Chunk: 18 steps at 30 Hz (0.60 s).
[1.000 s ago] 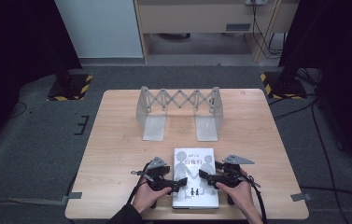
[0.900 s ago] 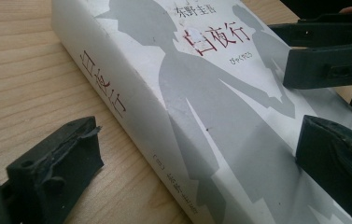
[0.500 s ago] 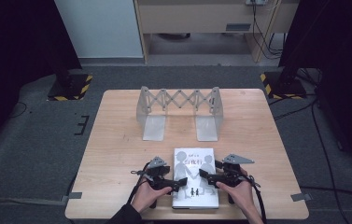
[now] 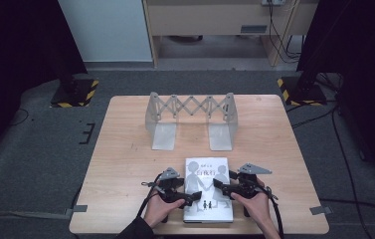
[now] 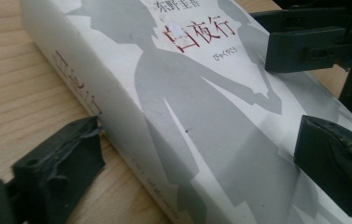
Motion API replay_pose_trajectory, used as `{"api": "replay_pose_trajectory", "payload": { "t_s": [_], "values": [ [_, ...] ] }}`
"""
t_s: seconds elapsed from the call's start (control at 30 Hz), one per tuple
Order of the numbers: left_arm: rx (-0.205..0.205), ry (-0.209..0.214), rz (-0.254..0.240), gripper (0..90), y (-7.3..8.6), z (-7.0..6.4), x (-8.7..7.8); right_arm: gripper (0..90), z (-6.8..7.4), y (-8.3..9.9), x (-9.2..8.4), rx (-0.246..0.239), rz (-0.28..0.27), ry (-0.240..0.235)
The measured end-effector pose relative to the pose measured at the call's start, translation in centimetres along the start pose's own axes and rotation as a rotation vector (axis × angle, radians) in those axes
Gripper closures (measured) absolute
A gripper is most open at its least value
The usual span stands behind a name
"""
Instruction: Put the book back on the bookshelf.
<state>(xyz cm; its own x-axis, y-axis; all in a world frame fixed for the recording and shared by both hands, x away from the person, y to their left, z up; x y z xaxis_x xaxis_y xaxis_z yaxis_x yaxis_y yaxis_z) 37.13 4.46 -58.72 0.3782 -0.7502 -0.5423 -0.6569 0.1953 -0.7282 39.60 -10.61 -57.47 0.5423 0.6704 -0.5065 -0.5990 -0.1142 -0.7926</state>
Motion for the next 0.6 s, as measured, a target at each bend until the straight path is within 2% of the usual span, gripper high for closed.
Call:
{"api": "replay_pose_trajectory", "payload": {
  "t_s": [0.07,0.23,0.4,0.6],
  "values": [
    [-0.002,-0.003,-0.011,2.6,-0.1,0.1,-0.1,27.0,0.0,-0.1,0.0,-0.004,0.001,0.005],
    [0.053,-0.025,-0.06,7.2,-0.7,0.3,-0.7,31.4,0.1,-0.7,-0.5,-0.023,-0.025,0.01],
    [0.045,-0.005,-0.076,7.3,-0.7,0.3,-0.8,31.9,0.4,-1.4,-0.8,-0.024,-0.041,0.001],
    [0.04,-0.003,-0.085,5.2,-0.8,0.4,-0.8,32.4,0.6,-2.0,-1.0,-0.021,-0.045,-0.004]
  ]
}}
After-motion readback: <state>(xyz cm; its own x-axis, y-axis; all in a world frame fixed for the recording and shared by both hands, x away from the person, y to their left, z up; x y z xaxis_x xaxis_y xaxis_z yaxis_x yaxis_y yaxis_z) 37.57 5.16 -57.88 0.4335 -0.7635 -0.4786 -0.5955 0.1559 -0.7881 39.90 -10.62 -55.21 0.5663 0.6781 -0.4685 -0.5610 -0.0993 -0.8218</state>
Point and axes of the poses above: each handheld gripper's, and its own axes: x roughly forward along the jaws, y roughly out of its underside, z roughly to its left, the point moved 9 cm from there along x, roughly forward along the jaws, and after that the axes turned 1 degree about z, right-handed, at the moved point
